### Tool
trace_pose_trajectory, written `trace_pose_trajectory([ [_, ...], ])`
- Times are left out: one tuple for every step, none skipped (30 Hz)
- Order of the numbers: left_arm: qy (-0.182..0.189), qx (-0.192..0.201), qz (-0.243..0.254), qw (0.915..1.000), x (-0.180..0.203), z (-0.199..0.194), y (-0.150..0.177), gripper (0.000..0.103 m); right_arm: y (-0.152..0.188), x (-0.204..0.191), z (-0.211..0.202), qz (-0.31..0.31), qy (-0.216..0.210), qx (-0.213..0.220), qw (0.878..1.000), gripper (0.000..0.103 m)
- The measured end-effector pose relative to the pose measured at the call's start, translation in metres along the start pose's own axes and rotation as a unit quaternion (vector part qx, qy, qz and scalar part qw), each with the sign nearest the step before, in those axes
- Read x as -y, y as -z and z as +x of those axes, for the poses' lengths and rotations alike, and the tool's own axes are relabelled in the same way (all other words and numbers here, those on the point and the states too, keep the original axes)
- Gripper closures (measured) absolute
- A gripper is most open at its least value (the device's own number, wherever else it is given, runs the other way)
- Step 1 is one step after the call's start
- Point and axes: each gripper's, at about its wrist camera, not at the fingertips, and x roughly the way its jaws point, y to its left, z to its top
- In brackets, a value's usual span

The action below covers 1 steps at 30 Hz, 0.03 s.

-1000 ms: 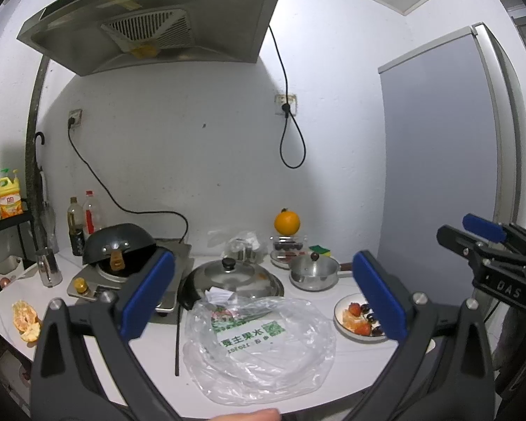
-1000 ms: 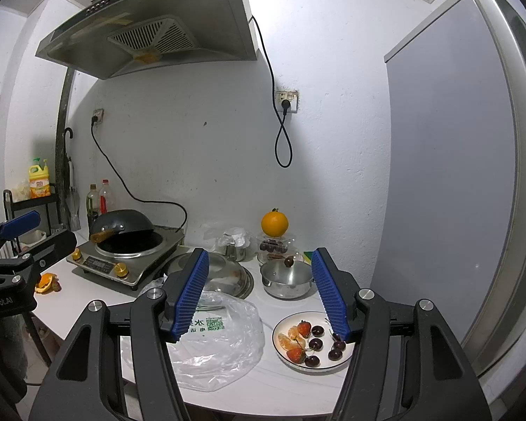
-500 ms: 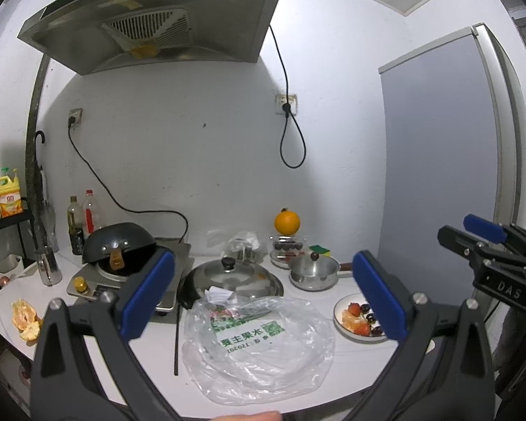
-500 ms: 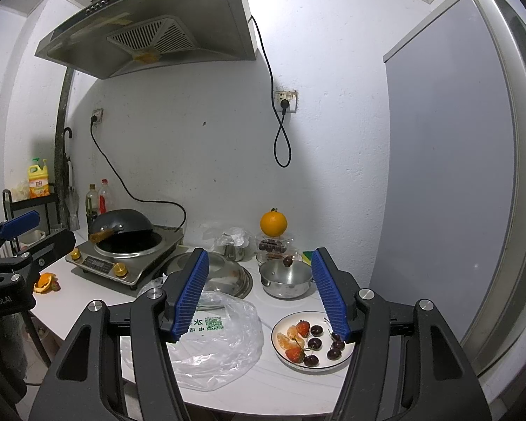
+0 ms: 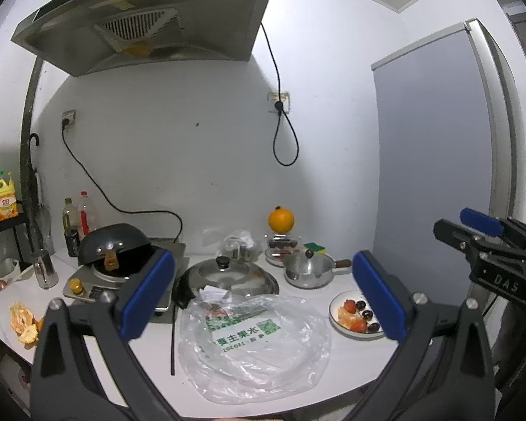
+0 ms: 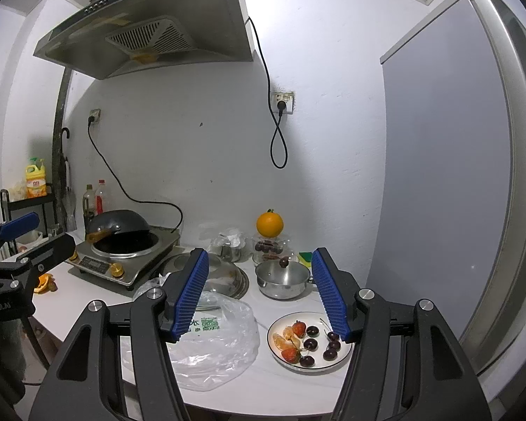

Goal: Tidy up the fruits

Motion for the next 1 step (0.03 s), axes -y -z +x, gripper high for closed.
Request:
trace_pose_trajectory([
  [0.004,-0.003,0.002,1.0,0.0013,0.0006,0.0008,0.001,0.0,-0.0013,-0.0009,0.0,0.0,0.0,1.0,0.039],
])
